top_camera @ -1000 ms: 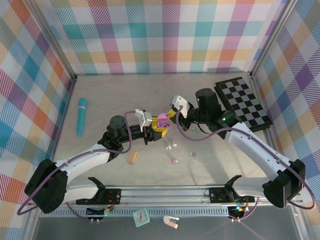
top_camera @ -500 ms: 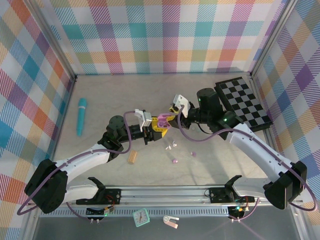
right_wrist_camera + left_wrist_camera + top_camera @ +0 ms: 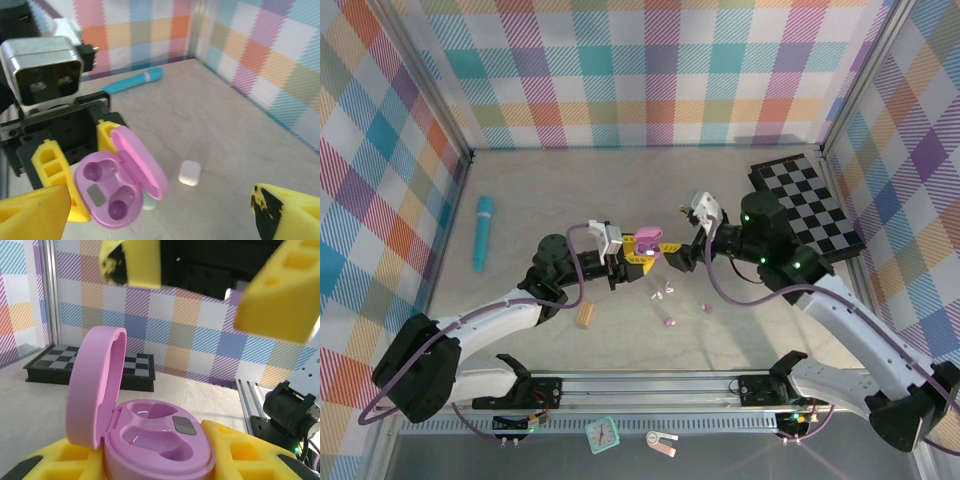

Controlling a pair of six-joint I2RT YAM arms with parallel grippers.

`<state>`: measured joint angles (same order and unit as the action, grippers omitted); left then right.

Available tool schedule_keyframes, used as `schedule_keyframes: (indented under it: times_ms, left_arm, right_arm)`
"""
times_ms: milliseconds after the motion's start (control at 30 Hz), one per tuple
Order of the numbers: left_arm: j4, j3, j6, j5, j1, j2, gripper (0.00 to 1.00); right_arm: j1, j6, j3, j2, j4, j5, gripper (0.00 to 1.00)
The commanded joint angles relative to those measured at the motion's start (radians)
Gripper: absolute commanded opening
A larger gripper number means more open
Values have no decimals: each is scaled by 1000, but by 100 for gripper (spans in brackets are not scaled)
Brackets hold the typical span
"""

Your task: Insert wireless bluetooth earbuds into charging case

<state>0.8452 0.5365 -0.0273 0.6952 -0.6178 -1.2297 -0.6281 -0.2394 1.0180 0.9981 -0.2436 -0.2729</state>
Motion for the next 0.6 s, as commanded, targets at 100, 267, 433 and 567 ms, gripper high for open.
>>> schedule_keyframes:
  times_ms: [100, 267, 433, 567]
  left_arm:
    - [232, -40, -97, 37, 65, -63, 31]
    - [292, -50, -127, 35, 79, -74, 31]
    - [271, -55, -120, 35, 89, -47, 31]
    - [253, -49, -110, 43, 92, -35, 31]
  right_arm:
    - [50, 224, -151, -141, 129, 269, 96]
    - [107, 426, -224, -168, 18, 289, 93]
    - [125, 709, -273, -126, -162, 300, 91]
    - [147, 853, -339, -56, -301, 257, 91]
